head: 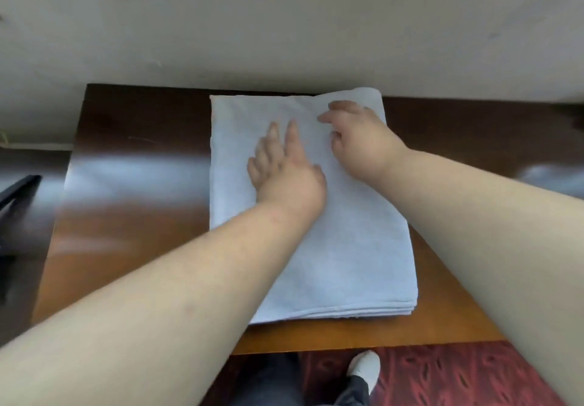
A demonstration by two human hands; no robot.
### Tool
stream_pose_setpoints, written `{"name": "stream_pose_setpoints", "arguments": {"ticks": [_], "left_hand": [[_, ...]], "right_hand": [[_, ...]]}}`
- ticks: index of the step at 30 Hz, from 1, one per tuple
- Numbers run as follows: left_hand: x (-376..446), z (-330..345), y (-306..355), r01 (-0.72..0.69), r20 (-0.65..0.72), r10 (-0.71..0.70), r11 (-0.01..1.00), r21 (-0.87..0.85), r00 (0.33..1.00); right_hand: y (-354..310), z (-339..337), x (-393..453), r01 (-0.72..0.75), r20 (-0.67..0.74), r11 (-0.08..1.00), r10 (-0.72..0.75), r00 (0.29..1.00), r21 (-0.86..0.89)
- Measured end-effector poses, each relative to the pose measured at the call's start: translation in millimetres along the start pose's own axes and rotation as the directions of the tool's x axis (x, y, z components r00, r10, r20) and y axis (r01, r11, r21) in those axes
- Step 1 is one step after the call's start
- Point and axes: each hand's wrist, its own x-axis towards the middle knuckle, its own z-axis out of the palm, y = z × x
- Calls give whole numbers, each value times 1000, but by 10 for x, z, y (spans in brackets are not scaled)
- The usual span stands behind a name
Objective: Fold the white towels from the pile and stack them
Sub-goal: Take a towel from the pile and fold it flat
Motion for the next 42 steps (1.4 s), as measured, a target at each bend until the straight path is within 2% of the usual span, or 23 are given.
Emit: {"name": "stream_pose_setpoints", "arguments": {"ticks": [3,5,10,13,18,21,24,26,28,31,33,35,36,40,42], "left_hand": [[-330,354,63,65,159,-78,995,81,984],[-388,467,6,46,215,-80,987,156,973],[-282,425,-140,-224,329,118,926,305,937],[-216,314,-192,-392,395,243,846,361,886],[-123,182,-78,-601,528,358,684,414,770],[-83,153,86,-679,602,375,601,421,705],[-122,180,219,-725,630,388,516,457,673],[-216,227,289,-719,612,388,476,507,689],[-364,270,307,-637,538,357,555,535,763],[-644,326,205,-431,343,297,789,437,891],[-847,395,108,-370,241,303,871,324,922],[-1046,484,29,-419,228,363,862,284,903],[-1129,520,-11,-451,246,389,844,292,888],[-1235,534,-241,-472,316,368,794,382,874],[-1186,503,-350,-502,333,387,761,410,860]], "right_hand": [[274,59,138,92,276,957,-13,961,-274],[378,122,115,89,342,947,23,939,-309],[502,161,-188,-54,286,963,132,949,-263],[580,166,-506,-125,240,941,206,949,-315],[580,190,-1067,-234,214,894,332,918,-383],[459,219,-1344,-313,239,852,436,868,-419],[351,240,-1558,-415,323,846,516,793,-334],[302,241,-1676,-285,386,900,404,830,-328],[245,188,-1784,-241,363,935,325,873,-259],[316,116,-1886,-392,275,919,386,880,-38],[353,158,-1904,-366,116,929,358,926,56],[285,297,-1880,-200,-46,974,206,977,108],[229,384,-1858,-144,-64,981,153,986,128],[206,755,-1875,-150,123,989,149,981,-4],[323,852,-1948,-135,123,988,143,982,-72]]}}
